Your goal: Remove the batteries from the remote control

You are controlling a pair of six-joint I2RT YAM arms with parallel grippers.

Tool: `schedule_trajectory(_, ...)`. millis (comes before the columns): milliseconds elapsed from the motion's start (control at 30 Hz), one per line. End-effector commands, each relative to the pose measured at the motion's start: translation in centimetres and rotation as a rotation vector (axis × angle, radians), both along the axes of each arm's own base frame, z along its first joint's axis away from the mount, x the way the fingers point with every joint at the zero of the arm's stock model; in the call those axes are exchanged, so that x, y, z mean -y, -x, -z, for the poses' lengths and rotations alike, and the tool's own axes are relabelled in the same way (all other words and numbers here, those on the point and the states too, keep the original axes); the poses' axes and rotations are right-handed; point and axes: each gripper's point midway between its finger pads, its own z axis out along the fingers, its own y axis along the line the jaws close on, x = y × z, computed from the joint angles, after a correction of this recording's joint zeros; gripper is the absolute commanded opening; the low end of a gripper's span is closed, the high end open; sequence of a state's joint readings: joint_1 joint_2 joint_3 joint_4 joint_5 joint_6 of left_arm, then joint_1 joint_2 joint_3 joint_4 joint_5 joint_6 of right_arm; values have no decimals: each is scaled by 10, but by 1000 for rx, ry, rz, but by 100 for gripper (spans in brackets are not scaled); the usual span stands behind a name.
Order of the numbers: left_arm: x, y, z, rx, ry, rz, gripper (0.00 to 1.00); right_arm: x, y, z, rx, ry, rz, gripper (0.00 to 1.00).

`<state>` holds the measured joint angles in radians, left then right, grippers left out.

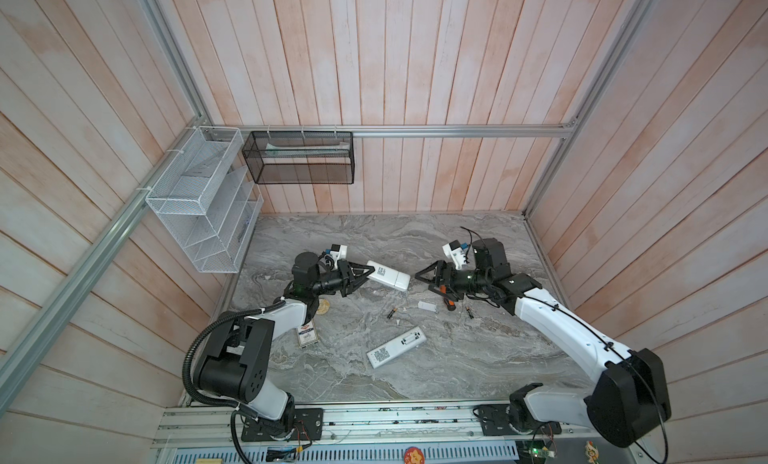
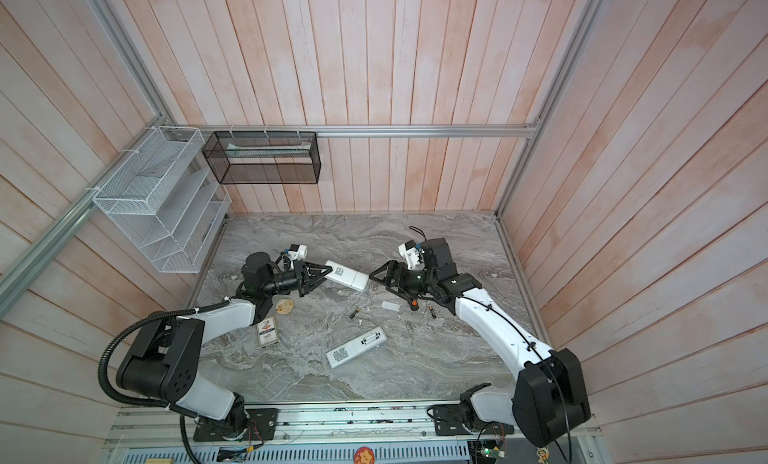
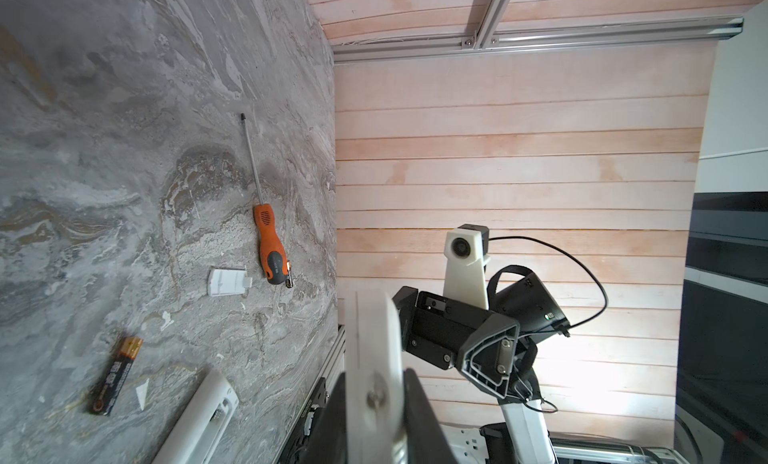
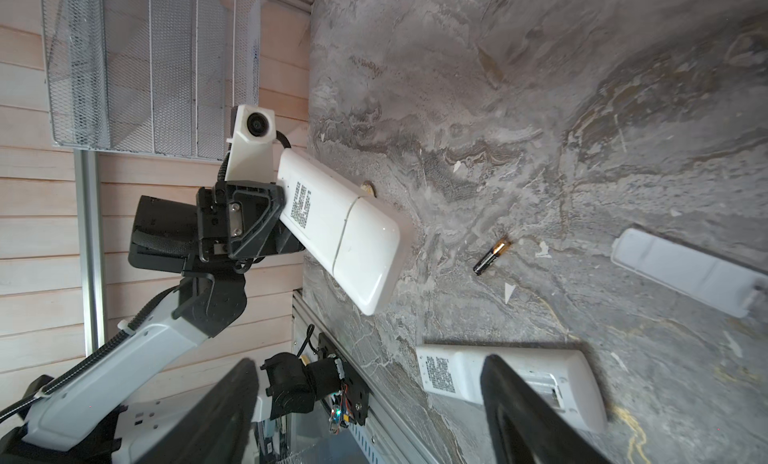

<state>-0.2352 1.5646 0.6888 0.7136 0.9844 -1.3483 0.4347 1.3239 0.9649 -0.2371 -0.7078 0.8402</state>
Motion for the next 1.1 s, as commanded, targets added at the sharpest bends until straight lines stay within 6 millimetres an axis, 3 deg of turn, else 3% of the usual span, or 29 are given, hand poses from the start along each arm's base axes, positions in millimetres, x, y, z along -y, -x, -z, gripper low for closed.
schedule_trajectory(0,3,-4,-17,63,27,-5,21,-17,-7,-12,18,-53,-52,81)
schedule_trajectory(433,5,0,-23,73,35,7,21,-38,-30,0,2,-47,-96,69)
schedule_trajectory(1067,10,-1,-24,68,45,31,21,-46,-31,20,-47,-50,-109,52)
